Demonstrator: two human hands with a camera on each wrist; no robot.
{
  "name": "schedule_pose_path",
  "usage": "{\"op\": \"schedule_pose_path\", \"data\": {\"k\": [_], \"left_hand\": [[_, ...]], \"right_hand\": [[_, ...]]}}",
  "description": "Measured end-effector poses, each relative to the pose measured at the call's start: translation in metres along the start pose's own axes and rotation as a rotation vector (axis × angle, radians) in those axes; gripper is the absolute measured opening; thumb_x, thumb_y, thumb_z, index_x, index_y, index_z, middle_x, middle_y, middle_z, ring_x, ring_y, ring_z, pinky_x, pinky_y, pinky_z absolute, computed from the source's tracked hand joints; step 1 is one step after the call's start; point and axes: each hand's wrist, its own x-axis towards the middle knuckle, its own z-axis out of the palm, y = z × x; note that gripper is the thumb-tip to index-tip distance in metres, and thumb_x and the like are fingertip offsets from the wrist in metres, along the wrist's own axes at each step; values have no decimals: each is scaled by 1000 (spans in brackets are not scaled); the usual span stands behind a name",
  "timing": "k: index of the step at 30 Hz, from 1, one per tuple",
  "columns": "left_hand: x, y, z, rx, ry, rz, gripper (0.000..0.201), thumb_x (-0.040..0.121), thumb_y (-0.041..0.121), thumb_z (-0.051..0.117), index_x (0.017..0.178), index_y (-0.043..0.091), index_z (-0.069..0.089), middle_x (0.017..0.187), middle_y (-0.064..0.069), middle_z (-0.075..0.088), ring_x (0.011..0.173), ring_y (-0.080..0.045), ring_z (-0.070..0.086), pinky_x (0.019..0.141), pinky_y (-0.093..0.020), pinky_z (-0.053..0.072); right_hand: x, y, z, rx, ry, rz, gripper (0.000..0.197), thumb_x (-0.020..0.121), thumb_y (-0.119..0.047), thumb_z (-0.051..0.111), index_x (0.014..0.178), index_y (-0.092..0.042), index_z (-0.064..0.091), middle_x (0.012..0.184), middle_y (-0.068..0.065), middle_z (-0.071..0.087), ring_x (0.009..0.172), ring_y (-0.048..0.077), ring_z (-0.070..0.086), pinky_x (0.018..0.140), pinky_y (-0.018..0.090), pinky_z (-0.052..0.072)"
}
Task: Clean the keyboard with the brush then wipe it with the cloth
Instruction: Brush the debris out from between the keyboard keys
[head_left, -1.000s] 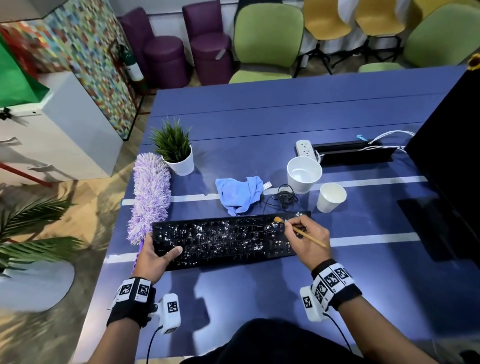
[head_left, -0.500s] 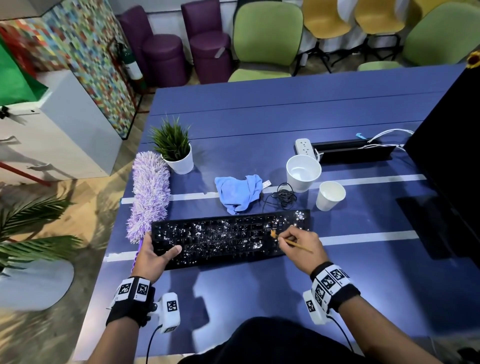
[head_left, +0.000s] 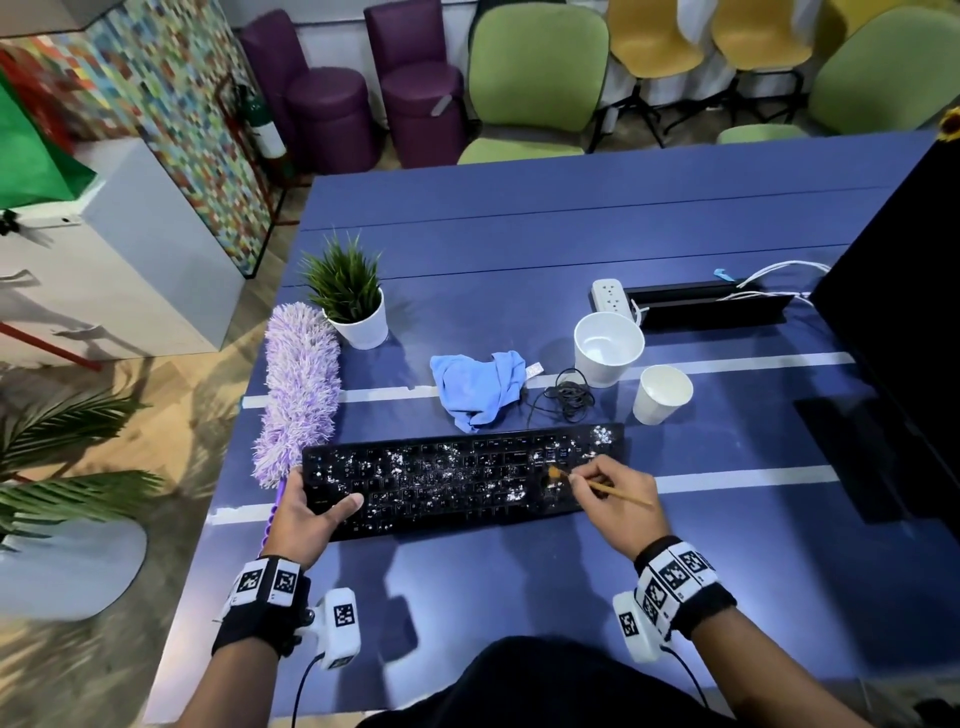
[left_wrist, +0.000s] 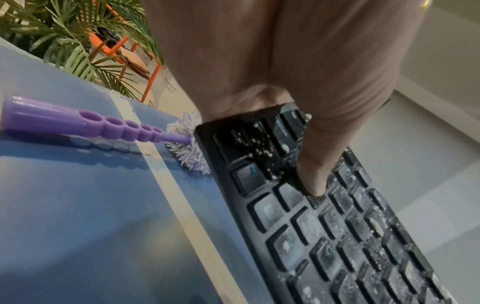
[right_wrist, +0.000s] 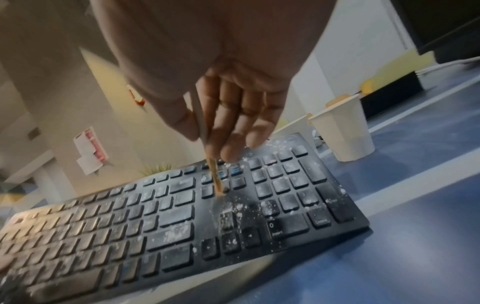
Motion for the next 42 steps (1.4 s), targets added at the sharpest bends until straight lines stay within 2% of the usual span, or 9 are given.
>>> {"op": "schedule_pose_path", "data": {"k": [4, 9, 12, 14, 20, 24, 30, 35, 42], "left_hand": [[4, -6, -2, 5, -3, -19, 54, 71, 5, 81, 114, 19, 50, 104, -5, 69, 99, -23, 66, 95, -43, 49], [4, -7, -2, 15, 5, -22, 53, 71, 8, 82, 113, 19, 51, 104, -4, 70, 100, -23, 66, 95, -43, 49], [3, -3, 0, 19, 6, -19, 54, 71, 7, 81, 115, 17, 50, 105, -3, 69, 99, -21, 65, 96, -41, 48], [4, -3, 0, 14, 4, -21, 55, 72, 7, 80, 117, 17, 50, 105, -2, 69, 100, -21, 65, 96, -41, 48], [4, -5, -1, 6, -5, -11, 57, 71, 4, 80, 118, 17, 49, 107, -5, 68, 102, -22, 64, 97, -41, 47], [5, -7, -1, 4, -4, -28, 54, 71, 5, 80, 112, 23, 51, 105, -3, 69, 100, -22, 65, 96, -42, 48], [4, -4, -1, 5, -2, -32, 50, 70, 6, 82, 104, 27, 52, 104, -2, 69, 98, -20, 65, 98, -43, 47], [5, -6, -4, 3, -5, -53, 60, 57, 27, 84, 108, 31, 52, 107, 0, 70, 102, -20, 66, 97, -43, 48], [4, -6, -2, 6, 9, -38, 58, 70, 3, 81, 117, 19, 49, 107, -5, 69, 101, -24, 65, 98, -46, 47]], "right_hand": [[-2, 6, -1, 30, -53, -6, 11, 82, -13, 74, 76, -21, 70, 67, -11, 69, 65, 0, 63, 62, 6, 44], [-2, 24, 1, -104, 24, 122, 15, 79, -20, 73, 68, -26, 65, 61, -9, 67, 62, 8, 62, 63, 25, 52], [-4, 15, 1, -61, -71, 46, 14, 81, -22, 73, 72, -31, 66, 67, -13, 69, 68, 4, 64, 62, 12, 48], [-6, 19, 5, -136, -153, 64, 11, 80, -31, 72, 72, -33, 65, 68, -15, 69, 68, 5, 64, 64, 20, 51], [1, 13, -3, -56, -40, 115, 15, 82, -18, 71, 68, -24, 66, 63, -8, 67, 61, 4, 59, 55, 10, 42], [1, 18, -4, -158, -41, 125, 11, 82, -25, 68, 72, -26, 65, 65, -11, 67, 65, 8, 62, 62, 26, 50], [-12, 23, -5, -209, -83, 60, 9, 82, -27, 69, 75, -29, 65, 70, -14, 68, 70, 7, 63, 62, 26, 52], [-15, 25, -4, -311, -171, 124, 9, 83, -31, 67, 74, -29, 65, 70, -13, 66, 72, 15, 63, 58, 25, 45], [-12, 17, -4, -296, -123, 105, 13, 85, -33, 66, 72, -34, 63, 67, -22, 62, 72, 9, 63, 57, 19, 42]]}}
